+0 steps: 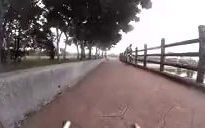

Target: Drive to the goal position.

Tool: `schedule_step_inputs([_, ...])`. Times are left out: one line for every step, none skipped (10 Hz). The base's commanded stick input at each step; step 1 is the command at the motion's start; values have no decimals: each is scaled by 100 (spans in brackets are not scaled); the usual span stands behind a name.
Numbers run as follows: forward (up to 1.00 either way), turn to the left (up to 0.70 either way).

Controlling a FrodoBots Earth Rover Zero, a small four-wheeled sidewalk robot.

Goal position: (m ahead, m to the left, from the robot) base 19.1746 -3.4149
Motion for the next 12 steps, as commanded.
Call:
schedule_step_inputs([70, 1])
schedule_step_inputs([70, 1])
schedule_step_inputs([70, 1])
schedule_step_inputs([70, 1])
schedule_step_inputs([70, 1])
schedule_step_inputs([70, 1])
schedule_step_inputs([70, 1])
schedule_step_inputs([70, 1])
schedule_step_inputs([70, 1])
schedule_step_inputs([70, 1])
schedule_step_inputs([70, 1])
schedule_step_inputs([70, 1])
